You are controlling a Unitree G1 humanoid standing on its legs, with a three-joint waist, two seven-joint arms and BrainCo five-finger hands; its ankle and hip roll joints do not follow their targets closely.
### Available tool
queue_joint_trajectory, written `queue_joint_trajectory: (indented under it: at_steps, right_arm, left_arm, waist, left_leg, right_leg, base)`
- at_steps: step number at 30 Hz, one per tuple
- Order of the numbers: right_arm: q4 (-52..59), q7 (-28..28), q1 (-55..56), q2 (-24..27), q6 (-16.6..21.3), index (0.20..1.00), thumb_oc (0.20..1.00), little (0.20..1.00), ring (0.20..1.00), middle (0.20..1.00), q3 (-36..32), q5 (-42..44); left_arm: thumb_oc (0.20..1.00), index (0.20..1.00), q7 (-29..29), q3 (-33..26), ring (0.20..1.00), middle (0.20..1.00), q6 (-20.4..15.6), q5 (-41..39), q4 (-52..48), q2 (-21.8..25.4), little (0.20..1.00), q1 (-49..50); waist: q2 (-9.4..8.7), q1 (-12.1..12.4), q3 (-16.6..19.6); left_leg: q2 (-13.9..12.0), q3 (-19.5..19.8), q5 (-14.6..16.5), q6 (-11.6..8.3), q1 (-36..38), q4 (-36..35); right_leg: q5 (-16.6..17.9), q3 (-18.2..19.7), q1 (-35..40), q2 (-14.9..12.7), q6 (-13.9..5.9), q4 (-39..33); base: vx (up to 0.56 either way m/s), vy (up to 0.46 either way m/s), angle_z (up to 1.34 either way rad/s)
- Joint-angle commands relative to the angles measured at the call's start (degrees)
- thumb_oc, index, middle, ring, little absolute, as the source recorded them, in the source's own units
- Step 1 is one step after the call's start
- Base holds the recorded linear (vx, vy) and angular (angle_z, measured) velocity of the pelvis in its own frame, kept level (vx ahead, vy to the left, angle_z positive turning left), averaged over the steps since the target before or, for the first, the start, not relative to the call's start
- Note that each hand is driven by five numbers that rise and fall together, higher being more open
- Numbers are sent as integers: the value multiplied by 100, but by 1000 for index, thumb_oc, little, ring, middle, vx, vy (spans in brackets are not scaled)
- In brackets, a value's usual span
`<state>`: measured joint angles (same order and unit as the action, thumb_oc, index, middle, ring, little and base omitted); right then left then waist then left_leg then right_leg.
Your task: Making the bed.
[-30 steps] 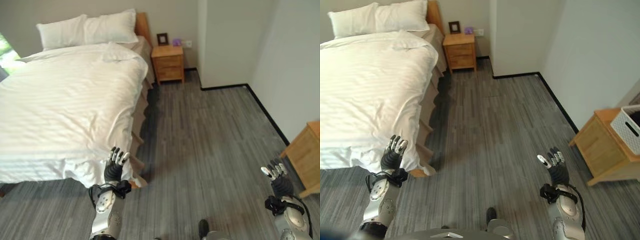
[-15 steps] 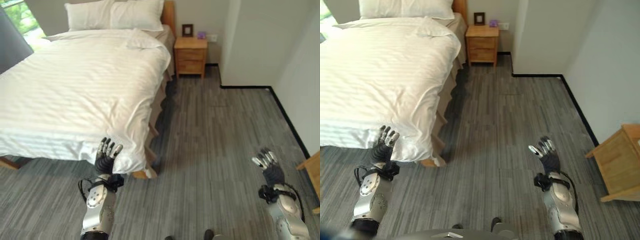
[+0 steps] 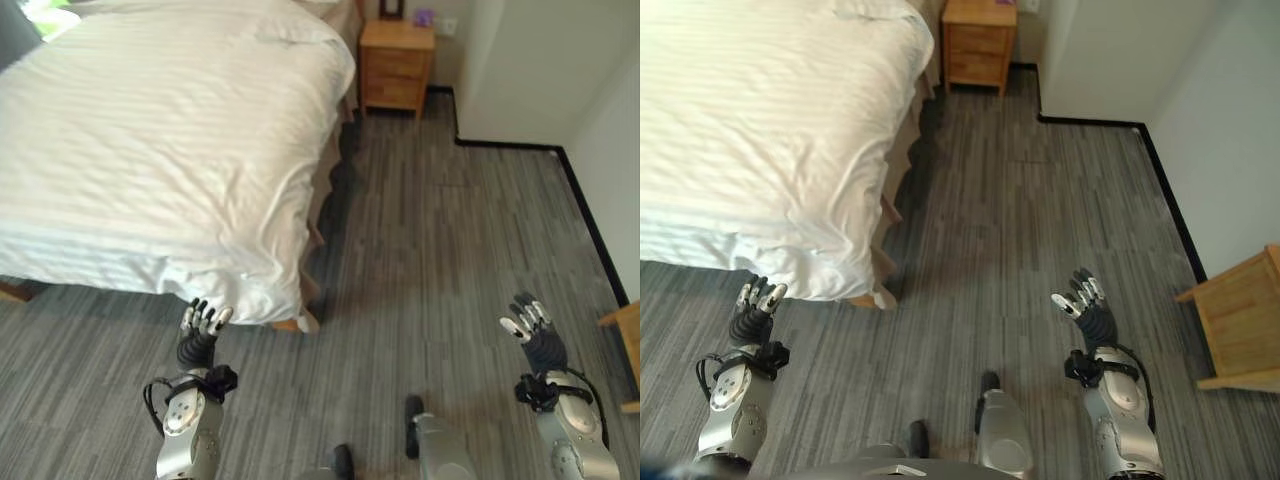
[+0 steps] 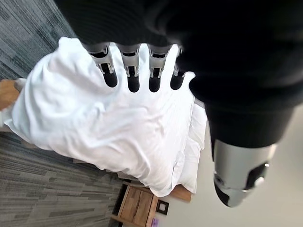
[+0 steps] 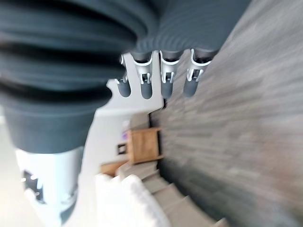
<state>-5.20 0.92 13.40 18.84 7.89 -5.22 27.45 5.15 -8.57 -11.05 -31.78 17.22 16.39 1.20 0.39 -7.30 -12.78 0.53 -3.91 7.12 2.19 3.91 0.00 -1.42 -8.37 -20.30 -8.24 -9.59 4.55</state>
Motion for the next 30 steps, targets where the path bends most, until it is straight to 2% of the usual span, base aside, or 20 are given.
queue_joint_trajectory:
  at_steps: [1,4,6,7,8,9,10,11,13,14,15,19,21,23,24,25,26,27,28,30]
  right_arm:
    - [129,26,-417,46,301,1000,1000,1000,1000,1000,-104,-68]
    - [191,-44,-360,66,278,1000,1000,1000,1000,1000,-128,-79]
    - [150,32,-495,182,378,1000,1000,1000,1000,1000,-102,189]
    - [244,64,-563,179,420,1000,1000,1000,1000,1000,-66,304]
    - [335,-52,-640,183,486,1000,1000,1000,1000,1000,-67,519]
    - [275,116,-785,335,497,1000,1000,1000,1000,1000,-28,347]
    - [256,243,-881,380,485,1000,1000,1000,1000,1000,-30,330]
    - [254,245,-889,378,484,1000,1000,1000,1000,1000,-33,329]
    - [304,155,-1073,451,524,1000,1000,1000,1000,1000,-6,368]
    - [305,156,-1071,451,524,1000,1000,1000,1000,1000,-7,368]
    - [221,151,-1132,478,511,1000,1000,1000,1000,1000,83,223]
    - [90,153,-1273,448,420,1000,1000,1000,1000,1000,168,-26]
    - [119,53,-1337,333,354,1000,1000,1000,1000,1000,251,-9]
    - [105,-50,-1280,198,389,1000,1000,1000,1000,1000,346,-57]
    - [57,-34,-1278,151,380,1000,1000,1000,1000,1000,360,-149]
    - [80,-11,-1208,81,359,1000,1000,1000,1000,1000,339,-119]
    - [83,-10,-1212,83,356,1000,1000,1000,1000,1000,337,-120]
    - [154,-112,-1149,-50,363,1000,1000,1000,1000,1000,308,-11]
    - [138,-54,-1154,-23,370,1000,1000,1000,1000,1000,318,-131]
    - [189,-62,-1027,1,337,1000,1000,1000,1000,1000,257,-168]
  left_arm:
    - [1000,1000,-86,6,1000,1000,-330,284,-343,503,1000,-69]
    - [1000,1000,-135,51,1000,1000,-336,186,-304,435,1000,-76]
    - [1000,1000,-200,32,1000,1000,-339,-147,-330,298,1000,95]
    - [1000,1000,-222,-1,1000,1000,-302,-246,-380,261,1000,175]
    - [1000,1000,-261,-57,1000,1000,-311,-317,-447,246,1000,216]
    - [1000,1000,-245,-56,1000,1000,-316,-286,-556,285,1000,279]
    - [1000,1000,-236,-74,1000,1000,-328,-368,-579,264,1000,252]
    - [1000,1000,-236,-74,1000,1000,-328,-369,-577,267,1000,244]
    - [1000,1000,-323,-136,1000,1000,-388,-479,-543,240,1000,374]
    - [1000,1000,-322,-136,1000,1000,-389,-479,-544,239,1000,374]
    - [1000,1000,-347,-189,1000,1000,-433,-465,-601,224,1000,515]
    - [1000,1000,-299,-348,1000,1000,-442,-397,-681,110,1000,620]
    - [1000,1000,-333,-508,1000,1000,-443,-437,-685,113,1000,714]
    - [1000,1000,-330,-596,1000,1000,-446,-369,-765,76,1000,843]
    - [1000,1000,-291,-612,1000,1000,-428,-332,-695,92,1000,835]
    - [1000,1000,-222,-616,1000,1000,-425,-356,-696,121,1000,780]
    - [1000,1000,-221,-617,1000,1000,-425,-356,-694,119,1000,774]
    - [1000,1000,-206,-585,1000,1000,-464,-498,-714,114,1000,663]
    - [1000,1000,-143,-541,1000,1000,-492,-379,-703,146,1000,616]
    - [1000,1000,-139,-494,1000,1000,-480,-399,-607,191,1000,522]
  waist:
    - [-1,-110,289]
    - [66,-209,381]
    - [26,-196,480]
    - [-94,-120,436]
    - [-221,62,278]
    - [-387,437,65]
    - [-431,613,-21]
    - [-440,618,-20]
    - [-348,1086,89]
    - [-370,1094,96]
    - [-265,1323,263]
    - [-194,1578,499]
    - [-293,1687,643]
    - [-506,1869,744]
    - [-586,1931,702]
    - [-515,1828,588]
    - [-493,1857,610]
    - [-121,1527,370]
    - [-3,1331,227]
    - [53,1091,196]
  left_leg:
    - [-255,-74,59,-534,1537,-500]
    - [-482,-7,-267,-717,1825,-416]
    - [-981,-52,-1701,-1040,1186,2284]
    - [-995,-85,-1943,-1020,485,3304]
    - [-954,-9,-2081,-935,-69,4216]
    - [-842,-15,-1721,-671,-909,4958]
    - [-822,-71,-1560,-624,-1376,4974]
    - [-814,-83,-1570,-614,-1390,4973]
    - [-736,-356,-1581,-618,-1979,2740]
    - [-713,-382,-1630,-609,-1954,2669]
    - [-275,-389,-1677,-527,-1928,1236]
    - [-2,-730,-2127,-561,-1930,-46]
    - [57,-1010,-1971,-340,-1752,27]
    - [269,-861,-1655,-31,-1587,237]
    - [324,-816,-1510,99,-1433,284]
    - [256,-657,-1345,190,-1125,268]
    - [219,-681,-1362,187,-1164,270]
    - [-76,-442,-1204,254,-557,137]
    - [-46,-259,-1161,315,-372,104]
    - [-40,31,-1089,287,78,-88]
  right_leg:
    - [1447,-590,51,11,-124,-549]
    - [1399,-763,194,60,-8,-358]
    - [1063,-580,728,472,536,-164]
    - [968,-550,1017,522,689,-305]
    - [803,-476,1342,592,892,-392]
    - [562,-214,1872,680,1037,-566]
    - [493,-117,2120,654,1036,-628]
    - [504,-112,2107,644,1034,-632]
    - [233,137,2790,671,865,-872]
    - [245,146,2776,646,862,-872]
    - [22,292,3124,777,775,-955]
    - [-265,482,3659,969,730,-955]
    - [-340,562,3902,904,686,-891]
    - [186,515,3669,689,364,196]
    - [1049,557,3368,607,-83,1335]
    - [1634,675,2912,669,-315,2601]
    - [1651,706,2846,698,-311,2633]
    - [1666,655,1862,777,-255,3893]
    - [1300,640,1315,849,-130,4458]
    - [922,660,792,688,135,4296]
  base:
    - [603,-174,34]
    - [542,-202,10]
    - [732,-484,41]
    - [604,-539,48]
    - [687,-576,35]
    - [716,-466,-14]
    - [523,-283,-63]
    - [539,-86,-122]
    - [837,-1,-98]
    - [945,56,-49]
    - [462,35,-37]
    - [683,-29,-86]
    - [674,-22,-87]
    - [513,48,-13]
    - [488,41,-26]
    - [322,28,-38]
    - [537,97,-5]
    - [443,105,-9]
    - [642,86,24]
    - [551,-75,66]
